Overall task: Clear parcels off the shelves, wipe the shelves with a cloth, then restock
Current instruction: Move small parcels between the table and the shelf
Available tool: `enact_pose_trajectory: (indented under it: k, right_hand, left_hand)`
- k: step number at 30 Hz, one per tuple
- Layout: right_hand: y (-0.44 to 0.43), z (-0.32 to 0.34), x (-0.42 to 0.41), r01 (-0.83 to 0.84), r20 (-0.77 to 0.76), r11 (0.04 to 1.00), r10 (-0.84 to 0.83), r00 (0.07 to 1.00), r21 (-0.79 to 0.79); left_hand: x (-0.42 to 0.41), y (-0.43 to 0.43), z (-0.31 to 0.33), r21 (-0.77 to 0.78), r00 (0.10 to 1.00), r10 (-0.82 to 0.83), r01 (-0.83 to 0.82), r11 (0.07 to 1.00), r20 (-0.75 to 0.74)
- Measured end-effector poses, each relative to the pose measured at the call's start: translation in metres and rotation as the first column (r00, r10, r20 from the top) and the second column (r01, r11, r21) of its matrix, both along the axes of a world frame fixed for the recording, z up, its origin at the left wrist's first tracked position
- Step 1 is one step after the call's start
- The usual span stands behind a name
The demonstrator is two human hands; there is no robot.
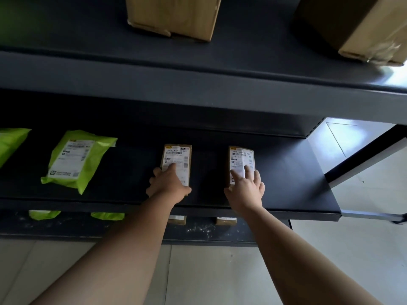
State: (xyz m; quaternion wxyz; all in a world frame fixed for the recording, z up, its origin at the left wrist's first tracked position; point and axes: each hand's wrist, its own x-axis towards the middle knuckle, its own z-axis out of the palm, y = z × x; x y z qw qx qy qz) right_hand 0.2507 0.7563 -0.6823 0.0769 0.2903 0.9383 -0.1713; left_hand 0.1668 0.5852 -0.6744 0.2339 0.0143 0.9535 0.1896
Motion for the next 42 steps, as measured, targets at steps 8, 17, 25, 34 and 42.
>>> enact_pose_trajectory:
  k: [8,17,25,34,42]
  right_hand:
    - [0.007,-0.011,-0.002,0.009,-0.04,0.999,-0.01,0.999,-0.032]
    - [-0.001,0.004,0.0,-0.053,-0.028,0.999,0.052,0.998,-0.01]
    - [-0.056,0.054,0.026,-0.158,-0.044,0.973,0.153,0.987,-0.166]
    - [-0.161,0.093,0.046,-0.243,-0.117,0.891,0.215,0.97,-0.384]
    - [-0.268,0.086,0.047,-0.301,-0.102,0.846,0.286,0.953,-0.439]
  left_hand:
    - [-0.002,0.003,-0.007,0.06,0.998,-0.013,0.016,0.998,-0.053]
    - [0.006,-0.005,0.016,0.037,1.0,0.002,-0.001,0.999,-0.026]
    - [0.038,-0.074,0.062,0.031,0.998,0.019,-0.017,0.999,-0.055]
    - [0.084,-0.186,0.08,0.055,0.988,0.153,-0.152,0.987,-0.022]
    - [0.1,-0.3,0.064,0.123,0.922,0.386,-0.387,0.914,0.03]
